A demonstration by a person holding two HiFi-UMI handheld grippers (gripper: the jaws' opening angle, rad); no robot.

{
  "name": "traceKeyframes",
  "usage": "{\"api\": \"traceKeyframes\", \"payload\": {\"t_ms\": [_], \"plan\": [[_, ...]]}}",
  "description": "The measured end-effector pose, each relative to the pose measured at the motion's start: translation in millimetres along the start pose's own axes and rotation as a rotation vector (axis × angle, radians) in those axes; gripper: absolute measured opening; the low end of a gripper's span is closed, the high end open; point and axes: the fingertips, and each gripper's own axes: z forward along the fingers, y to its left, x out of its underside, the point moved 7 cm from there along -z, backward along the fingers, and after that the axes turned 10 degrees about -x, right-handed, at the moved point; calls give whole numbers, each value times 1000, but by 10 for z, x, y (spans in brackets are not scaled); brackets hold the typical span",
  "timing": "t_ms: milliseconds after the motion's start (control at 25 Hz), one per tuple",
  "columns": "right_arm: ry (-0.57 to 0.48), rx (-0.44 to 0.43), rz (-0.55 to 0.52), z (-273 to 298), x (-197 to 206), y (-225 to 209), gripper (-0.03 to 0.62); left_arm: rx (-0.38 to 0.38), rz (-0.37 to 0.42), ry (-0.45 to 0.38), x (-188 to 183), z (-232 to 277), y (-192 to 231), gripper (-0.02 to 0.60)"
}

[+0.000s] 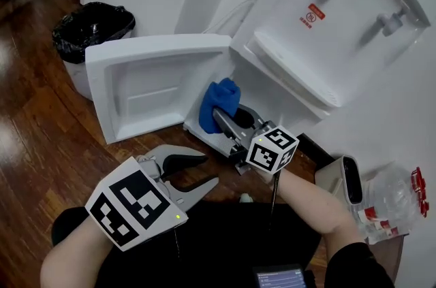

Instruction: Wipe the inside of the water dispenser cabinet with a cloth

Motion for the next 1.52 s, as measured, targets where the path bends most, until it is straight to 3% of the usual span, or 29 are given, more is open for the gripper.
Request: {"api": "traceKeyframes", "payload": {"t_ms": [160,360,680,840,1040,1200,1520], "plan": [[-170,109,-100,6,-636,-168,98,1,3,13,27,42,-32,137],[-189,217,-80,89,-413,-366,97,9,9,16,18,29,-83,137],[122,235,-152,324,792,-511,97,13,17,-29,-134,-78,3,137],[172,259,-129,443,1239,-517,98,43,17,2,-100,-33,-39,137],[187,243,-70,487,1491,-545,97,57,21,4,-62,21,-56,137],[286,195,-70,302,1537,-562,95,33,1,16,-12,34,-4,137],[525,133,-82,-940,1623,-580,95,6,-22,34,46,63,37,137]]}}
